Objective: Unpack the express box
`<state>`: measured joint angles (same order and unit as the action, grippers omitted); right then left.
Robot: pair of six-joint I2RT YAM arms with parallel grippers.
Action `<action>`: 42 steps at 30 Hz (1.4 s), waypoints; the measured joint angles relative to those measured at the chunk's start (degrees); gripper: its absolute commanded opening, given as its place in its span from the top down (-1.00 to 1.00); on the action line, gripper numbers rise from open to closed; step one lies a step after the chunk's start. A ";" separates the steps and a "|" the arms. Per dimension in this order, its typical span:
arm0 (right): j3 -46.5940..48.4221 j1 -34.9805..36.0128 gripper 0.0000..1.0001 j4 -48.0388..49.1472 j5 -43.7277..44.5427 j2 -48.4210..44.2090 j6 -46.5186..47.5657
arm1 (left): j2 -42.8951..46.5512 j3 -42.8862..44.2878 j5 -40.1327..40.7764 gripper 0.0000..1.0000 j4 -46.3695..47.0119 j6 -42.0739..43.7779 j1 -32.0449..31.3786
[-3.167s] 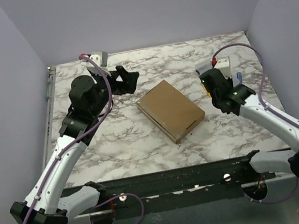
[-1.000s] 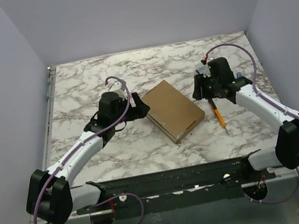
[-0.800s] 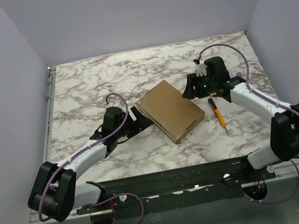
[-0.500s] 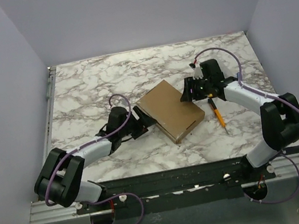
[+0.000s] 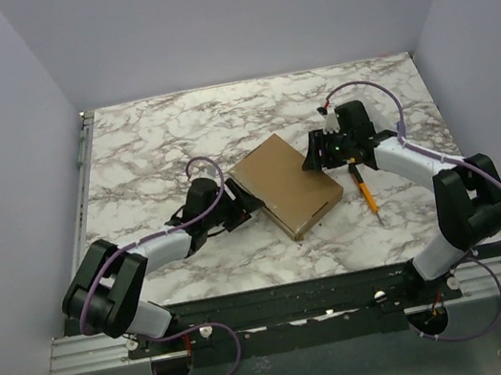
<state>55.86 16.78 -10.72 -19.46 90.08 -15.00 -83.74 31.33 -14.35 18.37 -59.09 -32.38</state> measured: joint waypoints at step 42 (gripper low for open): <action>-0.68 0.02 -0.09 0.90 0.28 1.01 0.00 | 3.23 -7.26 2.38 -0.38 3.80 2.80 2.10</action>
<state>55.18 16.80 -9.82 -19.18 91.09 -15.00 -80.51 24.08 -11.97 22.17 -56.29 -30.28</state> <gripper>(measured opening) 0.547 0.697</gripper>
